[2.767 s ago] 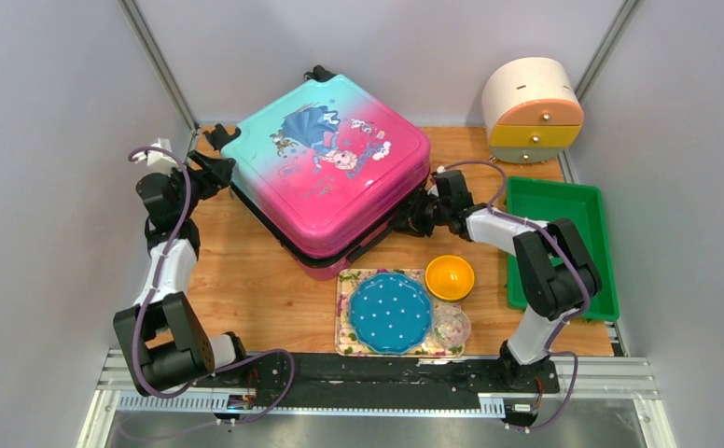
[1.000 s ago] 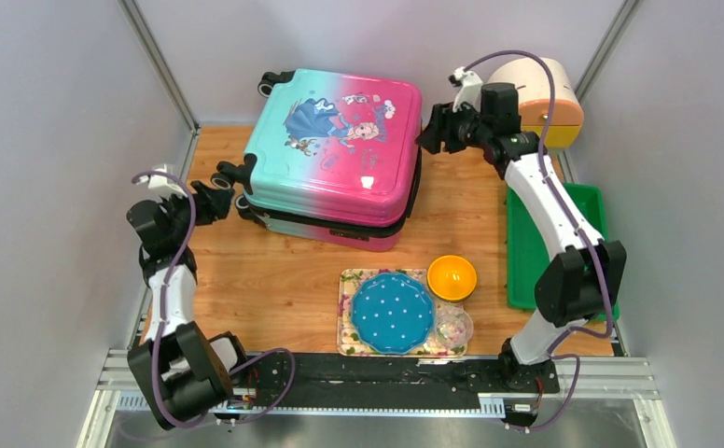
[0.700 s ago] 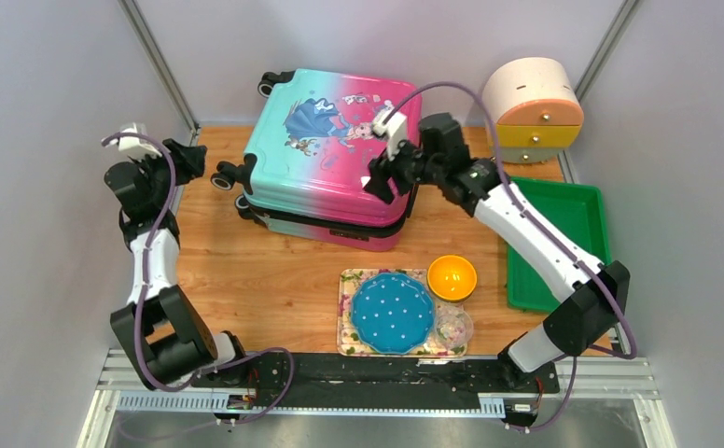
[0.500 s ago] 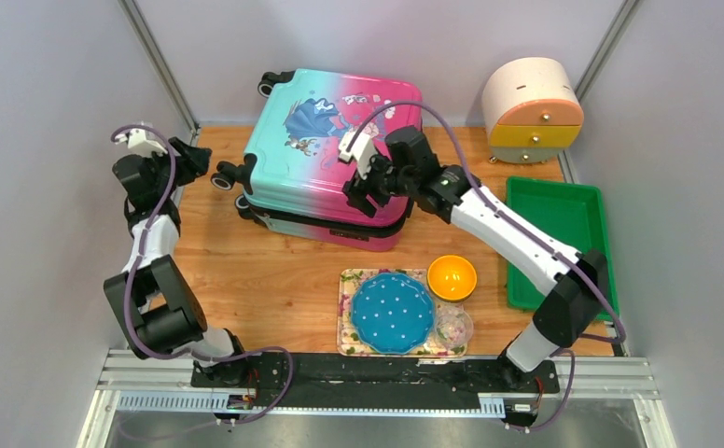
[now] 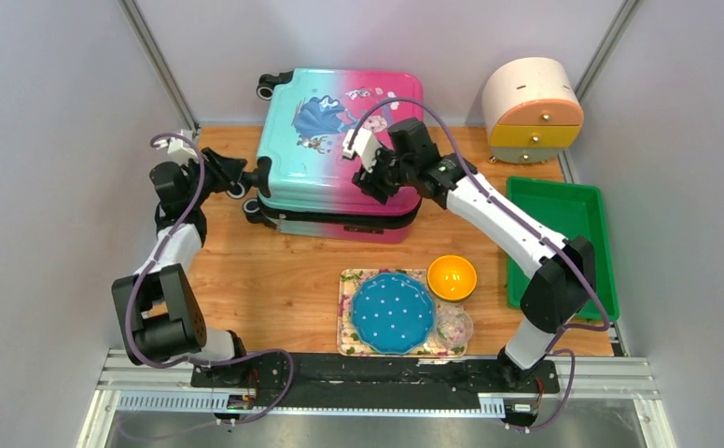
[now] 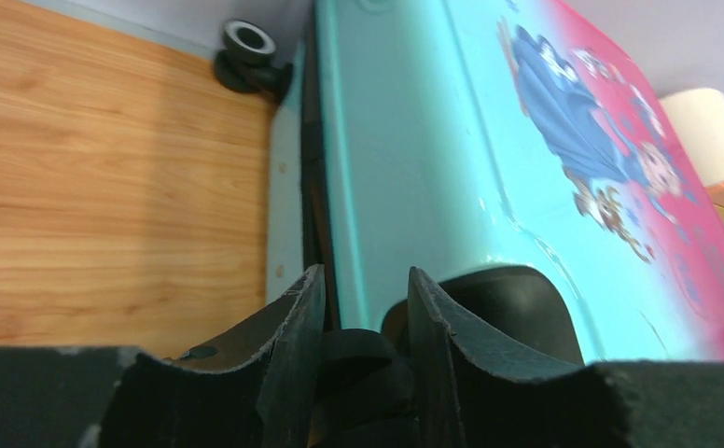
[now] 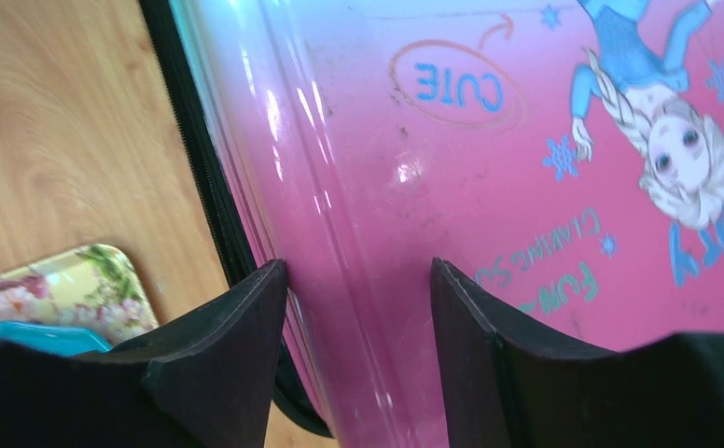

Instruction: Open, take out, and arrange the luggage

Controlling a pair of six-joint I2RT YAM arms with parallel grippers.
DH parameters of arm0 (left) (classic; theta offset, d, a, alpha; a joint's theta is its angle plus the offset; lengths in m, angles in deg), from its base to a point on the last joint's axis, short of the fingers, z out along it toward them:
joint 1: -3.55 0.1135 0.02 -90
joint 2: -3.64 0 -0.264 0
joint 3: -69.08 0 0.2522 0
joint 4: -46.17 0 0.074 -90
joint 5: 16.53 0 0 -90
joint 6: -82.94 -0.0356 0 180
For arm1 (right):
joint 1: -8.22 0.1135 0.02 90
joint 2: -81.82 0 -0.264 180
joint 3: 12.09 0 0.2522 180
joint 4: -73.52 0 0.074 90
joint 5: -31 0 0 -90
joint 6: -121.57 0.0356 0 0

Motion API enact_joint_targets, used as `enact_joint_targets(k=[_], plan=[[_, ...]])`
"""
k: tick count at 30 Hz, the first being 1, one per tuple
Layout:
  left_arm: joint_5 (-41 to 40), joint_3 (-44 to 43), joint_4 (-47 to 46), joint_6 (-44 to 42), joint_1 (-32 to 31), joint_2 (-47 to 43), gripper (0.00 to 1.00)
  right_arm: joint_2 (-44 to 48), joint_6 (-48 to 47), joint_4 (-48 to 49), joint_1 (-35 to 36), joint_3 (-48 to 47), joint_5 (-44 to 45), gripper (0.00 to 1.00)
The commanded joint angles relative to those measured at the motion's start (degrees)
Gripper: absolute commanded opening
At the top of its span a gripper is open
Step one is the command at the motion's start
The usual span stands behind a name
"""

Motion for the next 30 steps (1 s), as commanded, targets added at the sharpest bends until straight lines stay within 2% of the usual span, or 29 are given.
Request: enact_joint_targets(k=[1, 7, 10, 14, 18, 20, 22, 24, 26, 28, 30], plan=[[7.05, 5.03, 3.78, 4.59, -4.4, -1.99, 0.45, -1.37, -3.83, -3.53, -9.8, 1.57, 9.99, 0.56], [2.84, 12.05, -1.86, 3.98, 0.24, -10.94, 0.61, 1.71, -2.51, -6.17, -10.33, 3.32, 4.55, 0.56], [1.86, 20.39, -0.38, -0.67, 2.1, -19.64, 0.63, 3.29, 1.61, -7.84, -9.72, 3.32, 0.51, 0.58], [4.59, 31.82, 1.99, -11.11, 0.26, -33.6, 0.63, 6.36, 7.33, -7.58, -9.8, 4.55, -3.11, 0.61], [3.01, 39.64, 3.41, -15.27, -6.15, -38.11, 0.6, 9.09, 12.68, -6.35, -10.41, 5.08, -4.87, 0.62], [-2.69, 40.28, 3.06, -16.24, -12.21, -37.51, 0.59, 9.45, 16.11, -6.18, -11.2, 5.17, -5.48, 0.62], [-10.22, 40.01, 2.18, -17.38, -19.21, -36.37, 0.6, 10.15, 18.39, -6.18, -11.91, 5.43, -5.4, 0.62], [-13.33, 39.23, 1.13, -18.09, -23.11, -33.82, 0.61, 10.76, 19.28, -5.83, -13.14, 6.92, -4.7, 0.62], [-20.09, 37.91, 1.38, -18.17, -29.06, -30.93, 0.6, 11.2, 20.51, -5.74, -14.45, 8.24, -3.39, 0.62], [-26.49, 35.89, 1.21, -16.78, -32.16, -29.08, 0.61, 12.17, 21.48, -5.65, -15.6, 9.47, -3.38, 0.62], [-28.98, 33.79, 0.69, -16.33, -35.94, -26.44, 0.67, 13.22, 22.45, -5.65, -17.36, 10.26, -3.73, 0.62]])
